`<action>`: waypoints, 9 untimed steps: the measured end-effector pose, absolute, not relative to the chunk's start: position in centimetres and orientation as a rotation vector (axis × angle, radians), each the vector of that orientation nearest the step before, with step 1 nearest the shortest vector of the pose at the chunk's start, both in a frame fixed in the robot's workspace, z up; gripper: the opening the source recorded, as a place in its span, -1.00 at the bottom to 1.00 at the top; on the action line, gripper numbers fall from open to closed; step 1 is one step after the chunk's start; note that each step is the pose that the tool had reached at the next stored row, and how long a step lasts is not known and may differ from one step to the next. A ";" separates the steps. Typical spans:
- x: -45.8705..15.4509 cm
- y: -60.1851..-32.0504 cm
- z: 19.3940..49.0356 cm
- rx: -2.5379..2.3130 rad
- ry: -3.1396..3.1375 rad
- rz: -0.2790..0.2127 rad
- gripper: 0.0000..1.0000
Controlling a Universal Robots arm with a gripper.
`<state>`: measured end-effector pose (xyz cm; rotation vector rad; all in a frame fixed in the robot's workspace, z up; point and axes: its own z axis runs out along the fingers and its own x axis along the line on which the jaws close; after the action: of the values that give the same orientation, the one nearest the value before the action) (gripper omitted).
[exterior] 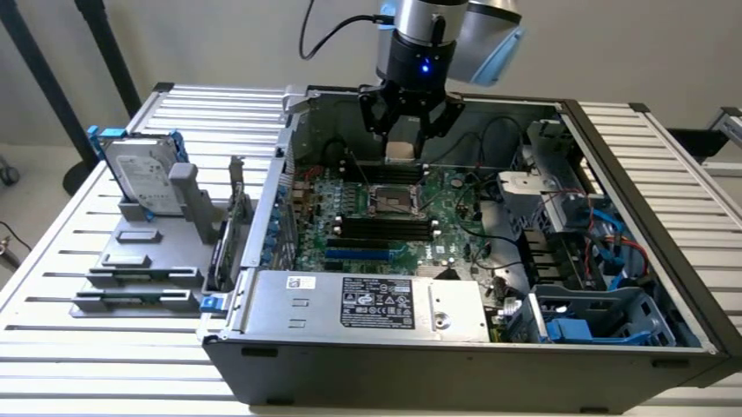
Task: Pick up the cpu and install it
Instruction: 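Pick up the cpu and move it towards the insertion slot, then place the cpu into insertion slot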
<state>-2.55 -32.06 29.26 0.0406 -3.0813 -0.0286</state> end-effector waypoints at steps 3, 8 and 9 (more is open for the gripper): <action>-2.6 -32.1 29.3 0.041 -3.081 -0.029 0.09; -2.6 -32.1 29.3 0.041 -3.081 -0.029 0.09; -2.6 -32.1 29.3 0.041 -3.081 -0.029 0.09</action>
<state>-2.55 -32.06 29.26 0.0406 -3.0814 -0.0288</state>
